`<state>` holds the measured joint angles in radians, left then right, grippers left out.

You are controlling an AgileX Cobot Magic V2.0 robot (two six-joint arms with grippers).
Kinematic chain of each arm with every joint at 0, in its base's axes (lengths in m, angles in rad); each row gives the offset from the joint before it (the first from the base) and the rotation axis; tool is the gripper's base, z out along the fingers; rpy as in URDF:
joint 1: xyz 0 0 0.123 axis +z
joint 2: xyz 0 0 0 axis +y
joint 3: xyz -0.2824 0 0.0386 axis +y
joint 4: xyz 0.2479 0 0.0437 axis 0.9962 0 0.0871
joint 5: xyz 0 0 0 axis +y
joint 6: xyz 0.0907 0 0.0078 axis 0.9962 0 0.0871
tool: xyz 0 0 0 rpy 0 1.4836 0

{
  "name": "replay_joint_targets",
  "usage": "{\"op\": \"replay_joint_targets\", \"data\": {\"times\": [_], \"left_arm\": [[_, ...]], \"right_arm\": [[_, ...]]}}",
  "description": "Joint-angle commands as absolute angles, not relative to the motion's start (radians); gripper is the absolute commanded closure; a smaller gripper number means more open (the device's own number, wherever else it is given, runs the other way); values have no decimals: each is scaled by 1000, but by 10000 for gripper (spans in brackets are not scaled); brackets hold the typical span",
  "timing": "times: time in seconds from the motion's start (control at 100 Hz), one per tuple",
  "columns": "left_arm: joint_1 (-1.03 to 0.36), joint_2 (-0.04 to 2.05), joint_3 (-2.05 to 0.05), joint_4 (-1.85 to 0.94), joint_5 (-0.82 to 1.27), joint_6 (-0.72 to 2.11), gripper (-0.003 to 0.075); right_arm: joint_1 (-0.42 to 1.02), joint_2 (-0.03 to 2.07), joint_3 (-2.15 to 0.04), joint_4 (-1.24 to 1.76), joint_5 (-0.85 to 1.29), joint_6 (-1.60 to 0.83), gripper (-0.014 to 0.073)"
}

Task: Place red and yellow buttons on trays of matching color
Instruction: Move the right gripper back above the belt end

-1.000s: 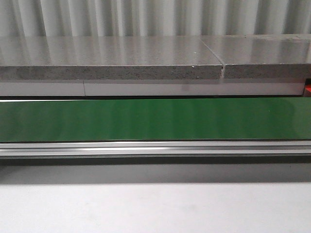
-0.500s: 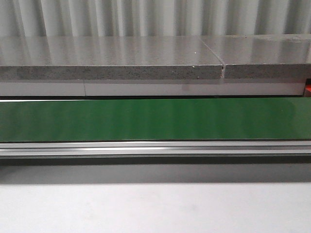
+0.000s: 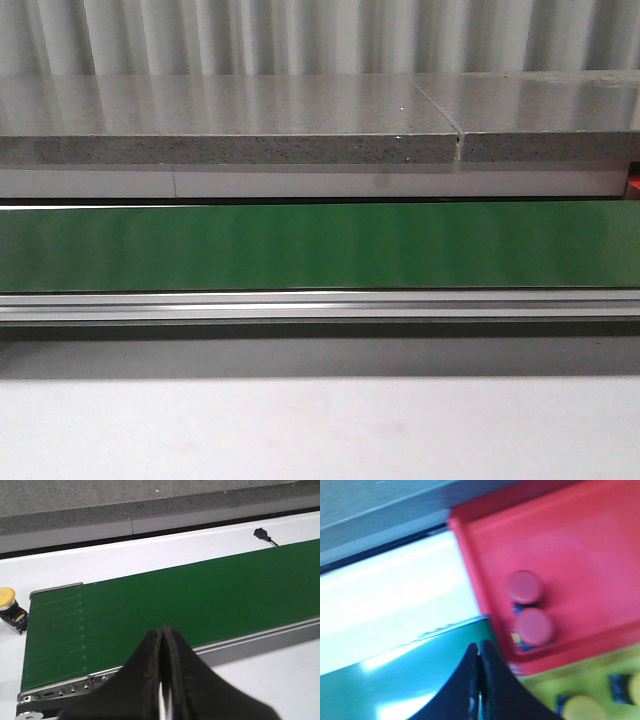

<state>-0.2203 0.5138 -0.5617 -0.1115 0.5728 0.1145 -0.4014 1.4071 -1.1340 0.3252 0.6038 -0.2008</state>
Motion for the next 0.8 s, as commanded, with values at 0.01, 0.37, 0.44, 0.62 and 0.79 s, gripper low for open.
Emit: {"op": "replay_joint_targets", "data": {"times": [0.01,0.37,0.44,0.62,0.79], "left_arm": [[-227,518,-587,-121,505,113,741],[-227,518,-587,-121,505,113,741],[-227,518,-587,-121,505,113,741],[-227,518,-587,-121,505,113,741],[-227,518,-587,-121,505,113,741]], "right_arm": [[-329,1350,-1156,310,574,-213,666],[-103,1198,-999,233,420,-216,666],[-67,1149,-956,211,375,-216,666],[-17,1009,-840,195,347,-216,666],[-17,838,-721,194,328,-216,666]]}}
